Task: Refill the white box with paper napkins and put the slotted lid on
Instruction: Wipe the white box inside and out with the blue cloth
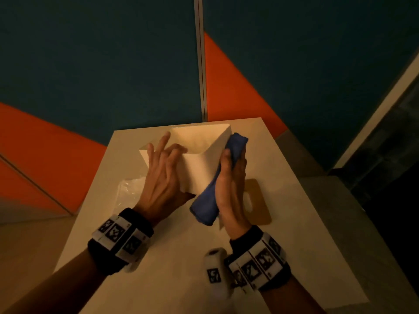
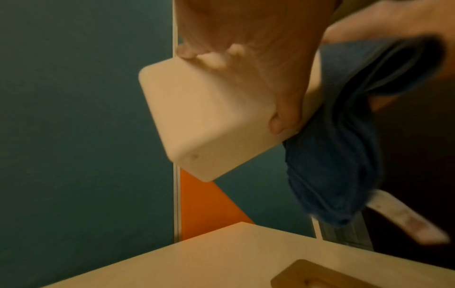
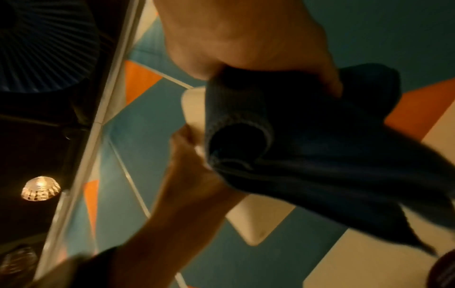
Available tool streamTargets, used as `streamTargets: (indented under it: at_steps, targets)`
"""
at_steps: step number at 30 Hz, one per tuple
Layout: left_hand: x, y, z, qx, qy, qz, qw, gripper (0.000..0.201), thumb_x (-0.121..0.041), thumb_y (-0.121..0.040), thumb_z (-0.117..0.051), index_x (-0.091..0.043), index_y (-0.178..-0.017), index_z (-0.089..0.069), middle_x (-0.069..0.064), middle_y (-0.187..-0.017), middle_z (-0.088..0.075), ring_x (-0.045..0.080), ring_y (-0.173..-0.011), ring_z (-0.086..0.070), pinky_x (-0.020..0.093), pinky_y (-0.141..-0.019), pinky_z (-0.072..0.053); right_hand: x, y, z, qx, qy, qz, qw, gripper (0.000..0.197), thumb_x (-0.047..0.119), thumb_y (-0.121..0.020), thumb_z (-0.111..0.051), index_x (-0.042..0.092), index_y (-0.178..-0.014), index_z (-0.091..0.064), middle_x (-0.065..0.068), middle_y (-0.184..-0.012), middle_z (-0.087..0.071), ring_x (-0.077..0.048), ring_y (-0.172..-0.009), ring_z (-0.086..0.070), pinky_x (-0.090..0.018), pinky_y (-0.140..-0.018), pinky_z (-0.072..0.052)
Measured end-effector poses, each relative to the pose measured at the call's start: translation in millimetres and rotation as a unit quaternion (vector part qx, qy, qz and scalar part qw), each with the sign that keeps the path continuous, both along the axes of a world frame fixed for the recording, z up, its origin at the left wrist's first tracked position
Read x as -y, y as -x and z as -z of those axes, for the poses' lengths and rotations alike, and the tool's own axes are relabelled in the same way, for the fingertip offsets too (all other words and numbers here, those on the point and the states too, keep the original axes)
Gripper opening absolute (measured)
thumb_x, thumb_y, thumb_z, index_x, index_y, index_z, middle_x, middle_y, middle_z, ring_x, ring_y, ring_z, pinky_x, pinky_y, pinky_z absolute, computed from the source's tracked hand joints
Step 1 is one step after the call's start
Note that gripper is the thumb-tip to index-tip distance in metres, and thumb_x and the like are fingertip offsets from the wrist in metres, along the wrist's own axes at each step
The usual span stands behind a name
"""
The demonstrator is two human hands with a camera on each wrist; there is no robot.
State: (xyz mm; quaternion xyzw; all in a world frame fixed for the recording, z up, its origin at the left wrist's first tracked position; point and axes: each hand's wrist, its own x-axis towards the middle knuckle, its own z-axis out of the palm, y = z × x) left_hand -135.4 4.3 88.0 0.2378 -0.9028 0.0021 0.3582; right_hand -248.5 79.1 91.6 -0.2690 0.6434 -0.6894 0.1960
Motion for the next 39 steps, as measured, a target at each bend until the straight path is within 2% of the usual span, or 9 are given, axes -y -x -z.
streamTargets:
  at_steps: [4, 11, 14, 17, 22, 25, 31, 34, 39]
  targets:
    - [-1.5, -9.9, 7.4, 0.016, -0.042, 0.030, 0.999, 0.089, -0.058, -0.058, -0.070, -0.010, -0.119, -0.027, 0.010, -0.126, -0.031, 0.034, -0.134, -0.019, 0.056, -0.105, -0.011, 0.6, 19.0, 6.9, -0.027, 0.010, -0.041, 0.999, 0.058, 0.060, -0.084, -0.028, 0.029, -0.132, -0.037, -0.006, -0.111, -0.060, -0.011, -0.093, -0.061, -0.030, -0.078, -0.052]
    - [-5.3, -6.2, 1.5, 0.033, -0.071, 0.008, 0.997, 0.095, -0.038, -0.045, -0.090, -0.003, -0.117, -0.037, 0.006, -0.130, -0.025, 0.024, -0.134, -0.015, 0.055, -0.101, -0.014, -11.6, -26.5, 6.3, -0.304, -0.026, 0.048, 0.951, 0.057, 0.062, -0.091, -0.015, 0.049, -0.144, 0.002, 0.000, -0.152, -0.019, -0.025, -0.141, -0.022, -0.057, -0.111, -0.021]
    - [-1.7, -15.3, -0.8, 0.031, -0.126, 0.032, 0.991, 0.095, -0.055, -0.045, -0.082, -0.016, -0.115, -0.032, 0.009, -0.140, -0.025, 0.027, -0.133, -0.019, 0.059, -0.100, -0.024, -14.5, -7.6, -7.1, -0.145, -0.022, -0.006, 0.989, 0.059, 0.057, -0.088, -0.027, 0.040, -0.144, -0.021, -0.003, -0.146, -0.043, -0.019, -0.130, -0.044, -0.042, -0.104, -0.039]
    - [3.1, -25.1, -2.5, -0.013, -0.157, 0.054, 0.986, 0.083, -0.080, -0.057, -0.054, -0.031, -0.119, -0.030, -0.001, -0.148, -0.021, 0.027, -0.135, -0.027, 0.059, -0.101, -0.035, -15.4, 22.6, -28.3, 0.064, -0.018, -0.103, 0.992, 0.033, 0.042, -0.099, -0.034, 0.023, -0.090, -0.060, -0.001, -0.087, -0.063, -0.012, -0.080, -0.058, -0.031, -0.077, -0.045]
    - [6.5, -33.0, -8.0, -0.046, -0.154, 0.094, 0.983, 0.082, -0.077, -0.064, -0.053, -0.063, -0.129, -0.004, -0.042, -0.138, -0.016, -0.013, -0.116, -0.033, 0.010, -0.099, -0.035, -7.6, 42.3, -36.0, 0.167, -0.030, -0.271, 0.948, 0.036, 0.029, -0.100, -0.036, 0.020, -0.074, -0.059, 0.010, -0.054, -0.067, 0.000, -0.055, -0.063, -0.019, -0.066, -0.048]
    - [5.3, -33.3, -11.4, 0.005, -0.227, 0.086, 0.970, 0.077, -0.078, -0.052, -0.058, -0.082, -0.108, -0.004, -0.043, -0.125, -0.024, -0.022, -0.118, -0.022, 0.016, -0.104, -0.022, 3.8, 37.1, -34.0, 0.193, -0.050, -0.281, 0.939, 0.035, 0.031, -0.099, -0.040, 0.017, -0.070, -0.052, 0.008, -0.051, -0.062, -0.005, -0.051, -0.059, -0.021, -0.060, -0.048]
    - [24.6, -36.7, -2.1, 0.139, -0.113, 0.023, 0.984, 0.127, -0.082, -0.054, -0.058, -0.012, -0.145, -0.004, -0.001, -0.154, 0.003, 0.004, -0.140, 0.016, 0.048, -0.116, 0.001, 10.8, 25.4, -16.6, 0.269, -0.063, -0.160, 0.948, 0.022, 0.037, -0.076, -0.055, 0.016, -0.072, -0.056, -0.005, -0.066, -0.058, -0.021, -0.064, -0.054, -0.029, -0.060, -0.043]
    - [6.3, -33.9, 5.9, 0.128, -0.053, -0.009, 0.990, 0.136, -0.064, -0.047, -0.078, -0.011, -0.143, 0.001, 0.012, -0.154, -0.004, 0.026, -0.143, 0.009, 0.055, -0.113, -0.002, 20.1, 18.3, -5.1, 0.269, -0.067, -0.092, 0.956, 0.070, 0.054, -0.041, -0.063, 0.014, -0.098, -0.062, -0.012, -0.095, -0.068, -0.031, -0.086, -0.063, -0.040, -0.074, -0.049]
    - [-11.5, -14.2, 13.7, 0.006, 0.044, -0.058, 0.997, 0.097, -0.030, -0.060, -0.084, -0.012, -0.133, -0.022, 0.015, -0.135, -0.028, 0.047, -0.133, -0.015, 0.063, -0.108, -0.021, 21.3, -9.9, -4.9, 0.233, -0.041, -0.059, 0.970, 0.106, 0.078, -0.052, -0.051, 0.023, -0.141, -0.035, -0.011, -0.123, -0.062, -0.030, -0.106, -0.062, -0.051, -0.094, -0.051]
